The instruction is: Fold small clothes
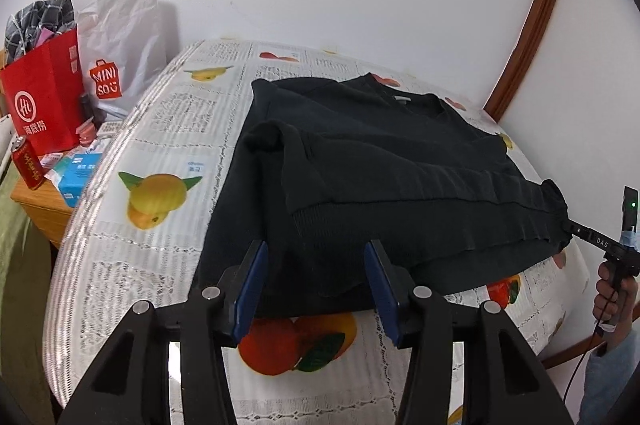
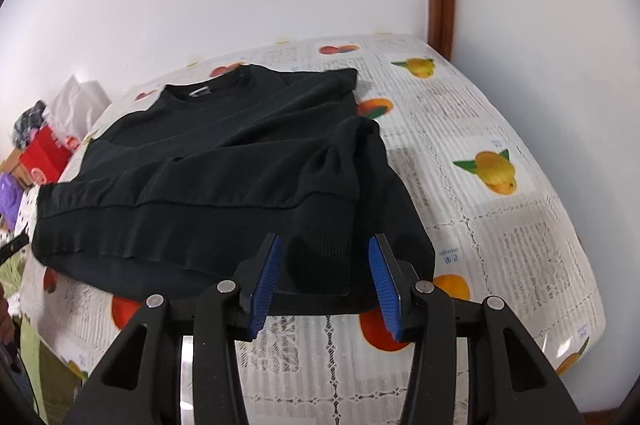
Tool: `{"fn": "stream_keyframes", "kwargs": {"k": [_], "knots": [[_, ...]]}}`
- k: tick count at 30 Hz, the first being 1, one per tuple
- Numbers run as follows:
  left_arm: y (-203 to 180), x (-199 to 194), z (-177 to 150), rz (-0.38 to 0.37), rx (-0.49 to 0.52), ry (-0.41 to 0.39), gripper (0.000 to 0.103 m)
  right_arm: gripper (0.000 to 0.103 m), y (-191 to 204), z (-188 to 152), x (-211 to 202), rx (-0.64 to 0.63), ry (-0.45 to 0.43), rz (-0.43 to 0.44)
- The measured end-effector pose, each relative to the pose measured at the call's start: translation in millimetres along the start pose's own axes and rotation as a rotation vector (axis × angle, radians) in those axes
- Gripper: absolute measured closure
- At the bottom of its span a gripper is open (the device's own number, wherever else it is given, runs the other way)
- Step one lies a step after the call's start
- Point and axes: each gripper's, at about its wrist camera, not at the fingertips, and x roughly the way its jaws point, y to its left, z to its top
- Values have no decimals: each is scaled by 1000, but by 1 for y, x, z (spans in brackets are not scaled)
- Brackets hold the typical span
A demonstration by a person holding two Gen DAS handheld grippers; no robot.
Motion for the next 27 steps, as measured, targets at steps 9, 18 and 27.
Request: {"fn": "stream_keyframes", "kwargs": {"k": [9, 18, 27], "knots": [[2, 41, 4, -41, -76, 55, 56, 62, 9, 3, 27, 32, 1, 49], [-14, 30, 31, -21, -34, -45, 96, 87, 16, 24, 23, 48, -112, 125], [-4, 49, 67, -43, -107, -61, 96, 87, 11, 72, 34, 141, -177, 224]]}}
